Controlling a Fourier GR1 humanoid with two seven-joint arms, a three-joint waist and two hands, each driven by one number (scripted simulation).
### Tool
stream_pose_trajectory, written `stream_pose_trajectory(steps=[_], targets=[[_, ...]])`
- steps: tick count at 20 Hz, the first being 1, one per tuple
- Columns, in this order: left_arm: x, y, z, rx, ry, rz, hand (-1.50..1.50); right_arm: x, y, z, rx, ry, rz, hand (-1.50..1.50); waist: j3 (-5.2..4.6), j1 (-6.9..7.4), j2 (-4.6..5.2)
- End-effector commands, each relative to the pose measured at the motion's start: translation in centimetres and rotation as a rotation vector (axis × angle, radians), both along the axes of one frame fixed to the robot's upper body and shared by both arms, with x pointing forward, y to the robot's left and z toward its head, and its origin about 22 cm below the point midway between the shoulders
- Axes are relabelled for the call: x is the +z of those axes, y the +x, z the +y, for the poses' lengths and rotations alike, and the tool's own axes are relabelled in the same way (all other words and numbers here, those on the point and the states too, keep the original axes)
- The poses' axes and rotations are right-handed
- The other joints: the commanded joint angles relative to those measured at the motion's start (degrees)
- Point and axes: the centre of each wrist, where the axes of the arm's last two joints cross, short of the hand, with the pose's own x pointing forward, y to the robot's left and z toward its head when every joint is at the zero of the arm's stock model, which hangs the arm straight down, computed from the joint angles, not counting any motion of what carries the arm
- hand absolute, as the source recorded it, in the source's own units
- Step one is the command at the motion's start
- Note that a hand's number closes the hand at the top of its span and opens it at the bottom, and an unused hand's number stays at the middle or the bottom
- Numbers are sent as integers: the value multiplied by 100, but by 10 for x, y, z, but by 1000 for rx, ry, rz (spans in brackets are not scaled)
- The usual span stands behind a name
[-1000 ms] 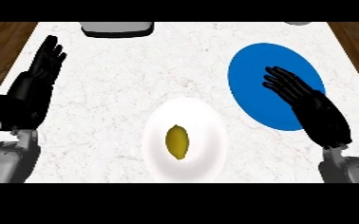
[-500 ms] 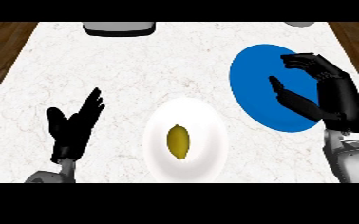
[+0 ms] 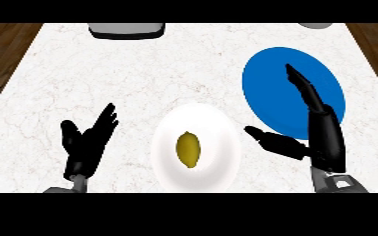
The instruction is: Pick the lemon from the plate and place it in the plate
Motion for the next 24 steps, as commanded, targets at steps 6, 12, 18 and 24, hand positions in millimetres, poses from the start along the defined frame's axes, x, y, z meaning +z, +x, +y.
stream_pose_trajectory(steps=[6,12,18,24], targets=[[-7,0,-9,-6,7,2,0,26,-10,18,160,-436,337,-150,-12,53,-2],[-13,-11,-7,-8,-9,1,0,49,-15,74,131,-545,437,-150,-2,70,-2],[-6,10,-12,10,-19,-1,0,38,-13,112,158,-558,483,-150,6,28,7],[-1,-6,-1,-10,-8,16,0,15,-3,157,136,-612,595,-150,7,71,10]])
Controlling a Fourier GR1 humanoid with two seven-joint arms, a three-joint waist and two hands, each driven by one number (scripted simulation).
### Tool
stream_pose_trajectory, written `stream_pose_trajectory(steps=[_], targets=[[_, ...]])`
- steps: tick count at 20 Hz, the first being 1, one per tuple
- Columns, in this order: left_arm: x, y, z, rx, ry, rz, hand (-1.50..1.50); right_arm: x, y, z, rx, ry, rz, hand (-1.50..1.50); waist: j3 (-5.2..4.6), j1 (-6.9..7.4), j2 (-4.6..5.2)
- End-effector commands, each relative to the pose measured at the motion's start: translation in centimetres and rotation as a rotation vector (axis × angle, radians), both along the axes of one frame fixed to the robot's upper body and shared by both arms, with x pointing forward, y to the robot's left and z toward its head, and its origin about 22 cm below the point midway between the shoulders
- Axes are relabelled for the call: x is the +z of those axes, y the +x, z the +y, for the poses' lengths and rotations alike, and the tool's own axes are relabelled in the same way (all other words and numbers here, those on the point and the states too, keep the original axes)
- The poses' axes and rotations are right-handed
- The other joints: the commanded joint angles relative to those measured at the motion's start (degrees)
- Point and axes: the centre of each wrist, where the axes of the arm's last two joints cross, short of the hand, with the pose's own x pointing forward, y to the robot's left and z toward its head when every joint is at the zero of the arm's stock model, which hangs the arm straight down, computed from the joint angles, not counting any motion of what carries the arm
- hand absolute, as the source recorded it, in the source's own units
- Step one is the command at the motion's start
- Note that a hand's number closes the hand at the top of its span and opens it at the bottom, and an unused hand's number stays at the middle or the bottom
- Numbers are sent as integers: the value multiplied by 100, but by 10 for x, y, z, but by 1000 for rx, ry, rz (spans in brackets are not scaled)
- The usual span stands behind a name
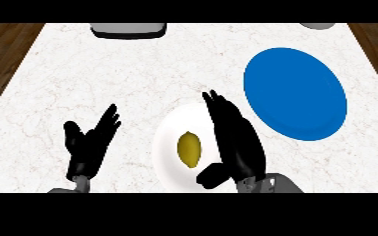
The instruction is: Pick the lemon from the plate and place it in the plate
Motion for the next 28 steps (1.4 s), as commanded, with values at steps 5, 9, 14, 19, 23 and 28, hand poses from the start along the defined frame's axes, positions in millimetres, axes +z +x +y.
stream_pose_trajectory(steps=[5,9,14,19,23,28], targets=[[-14,-4,-5,-2,10,-12,0,-25,4,26,26,1,111,-150,0,-12,4],[6,18,3,-11,16,-3,0,-19,16,36,26,1,95,-150,0,-3,7],[8,-6,2,-1,-7,-2,0,-28,-2,27,6,-77,84,-150,1,-14,-3],[14,3,9,-3,-3,-5,0,-56,-7,40,-21,-143,113,-150,1,-13,0],[3,7,-23,-7,1,12,0,-85,10,52,-46,-158,109,-150,2,25,13],[3,-5,1,-14,10,-5,0,-78,27,49,-17,-153,145,-150,1,17,7]])
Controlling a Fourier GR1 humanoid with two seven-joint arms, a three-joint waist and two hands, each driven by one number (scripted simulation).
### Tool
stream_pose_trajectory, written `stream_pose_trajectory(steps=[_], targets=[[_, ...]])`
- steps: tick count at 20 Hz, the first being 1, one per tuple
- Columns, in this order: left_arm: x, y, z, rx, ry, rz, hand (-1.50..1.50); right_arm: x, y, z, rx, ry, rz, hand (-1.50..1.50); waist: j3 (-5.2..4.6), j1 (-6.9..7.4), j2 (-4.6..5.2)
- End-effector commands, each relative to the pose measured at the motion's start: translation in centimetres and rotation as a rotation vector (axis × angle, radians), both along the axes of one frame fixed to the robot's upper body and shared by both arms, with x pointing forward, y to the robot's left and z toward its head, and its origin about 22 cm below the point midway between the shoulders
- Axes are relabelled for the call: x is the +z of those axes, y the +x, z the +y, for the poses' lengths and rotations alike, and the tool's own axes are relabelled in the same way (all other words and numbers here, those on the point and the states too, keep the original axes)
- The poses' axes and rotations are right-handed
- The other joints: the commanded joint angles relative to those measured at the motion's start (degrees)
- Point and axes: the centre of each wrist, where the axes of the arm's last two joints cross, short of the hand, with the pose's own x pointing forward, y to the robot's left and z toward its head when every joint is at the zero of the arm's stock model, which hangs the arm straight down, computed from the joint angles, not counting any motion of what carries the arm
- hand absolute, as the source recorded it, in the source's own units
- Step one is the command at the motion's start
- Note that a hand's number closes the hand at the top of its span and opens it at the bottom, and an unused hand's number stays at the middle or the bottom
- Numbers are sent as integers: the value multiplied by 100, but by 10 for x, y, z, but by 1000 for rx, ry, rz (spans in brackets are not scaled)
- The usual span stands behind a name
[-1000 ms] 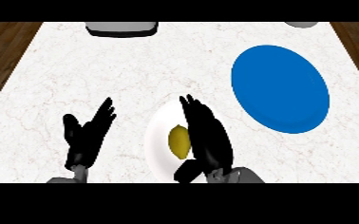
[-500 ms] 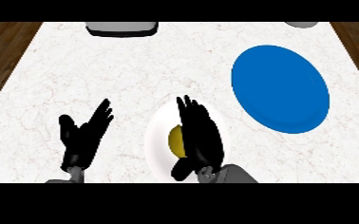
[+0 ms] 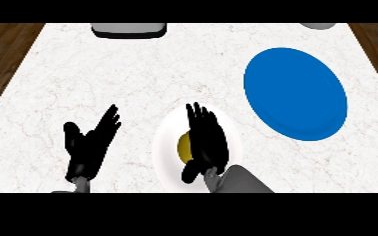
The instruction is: Pick the lemon from the plate and place it in the plate
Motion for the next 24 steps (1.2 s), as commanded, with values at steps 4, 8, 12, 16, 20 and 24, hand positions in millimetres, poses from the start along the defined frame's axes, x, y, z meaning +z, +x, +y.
stream_pose_trajectory(steps=[4,8,12,16,20,24], targets=[[12,-10,-17,6,-15,-20,0,-17,1,-9,18,-24,42,-150,0,-15,-5],[7,-8,9,10,-2,-11,0,-32,5,-12,134,-119,45,150,0,-8,-4],[-3,-8,-14,9,7,11,0,-33,19,-7,127,-121,0,150,0,3,-1],[-24,-11,-11,4,5,-11,0,-14,-10,7,125,-138,-67,150,-2,-37,-10],[-9,8,0,20,6,4,0,-14,-55,-5,214,-98,-134,150,-2,-97,-21],[-13,1,12,33,4,16,0,1,-129,-2,316,35,-214,150,-4,-180,-50]])
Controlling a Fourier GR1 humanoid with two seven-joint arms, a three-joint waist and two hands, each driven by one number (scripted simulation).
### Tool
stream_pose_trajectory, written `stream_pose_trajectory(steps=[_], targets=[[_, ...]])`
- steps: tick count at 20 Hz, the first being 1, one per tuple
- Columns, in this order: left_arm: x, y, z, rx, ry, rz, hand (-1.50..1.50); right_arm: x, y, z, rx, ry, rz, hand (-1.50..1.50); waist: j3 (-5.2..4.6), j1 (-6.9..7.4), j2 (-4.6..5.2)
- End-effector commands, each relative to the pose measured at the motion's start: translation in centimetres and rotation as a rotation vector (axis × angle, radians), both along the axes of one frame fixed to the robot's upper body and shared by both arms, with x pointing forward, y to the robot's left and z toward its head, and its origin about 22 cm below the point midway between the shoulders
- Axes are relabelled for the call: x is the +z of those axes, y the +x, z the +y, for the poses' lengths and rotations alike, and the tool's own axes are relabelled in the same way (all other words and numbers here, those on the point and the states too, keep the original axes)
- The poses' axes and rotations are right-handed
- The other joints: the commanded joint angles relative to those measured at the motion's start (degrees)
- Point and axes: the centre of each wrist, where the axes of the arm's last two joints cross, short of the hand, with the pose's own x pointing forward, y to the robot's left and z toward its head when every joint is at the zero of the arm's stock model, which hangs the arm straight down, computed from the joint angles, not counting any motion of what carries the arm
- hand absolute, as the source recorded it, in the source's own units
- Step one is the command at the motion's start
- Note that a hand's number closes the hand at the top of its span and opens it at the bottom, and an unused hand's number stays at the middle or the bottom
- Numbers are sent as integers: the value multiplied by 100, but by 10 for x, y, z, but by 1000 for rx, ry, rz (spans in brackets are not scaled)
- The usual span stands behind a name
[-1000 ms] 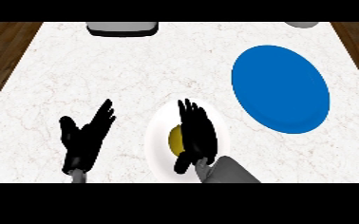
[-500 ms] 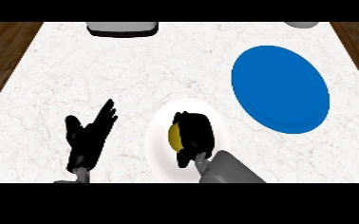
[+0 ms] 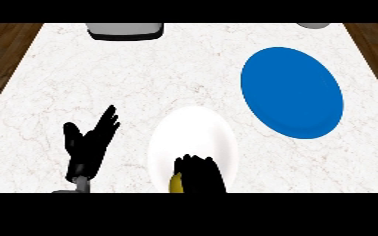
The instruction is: Pick the lemon from the plate and place it in the plate
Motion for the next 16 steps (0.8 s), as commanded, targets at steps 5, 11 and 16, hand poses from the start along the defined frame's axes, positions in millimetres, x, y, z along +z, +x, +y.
stream_pose_trajectory(steps=[5,11,16], targets=[[3,3,4,13,-1,7,0,38,-69,-18,25,298,-356,150,0,-90,-21],[-5,-14,8,5,-1,9,0,63,-52,-41,-161,448,-483,150,-1,-41,-4],[2,-11,-4,-15,8,-4,0,62,-34,-53,-317,573,-512,150,4,11,20]])
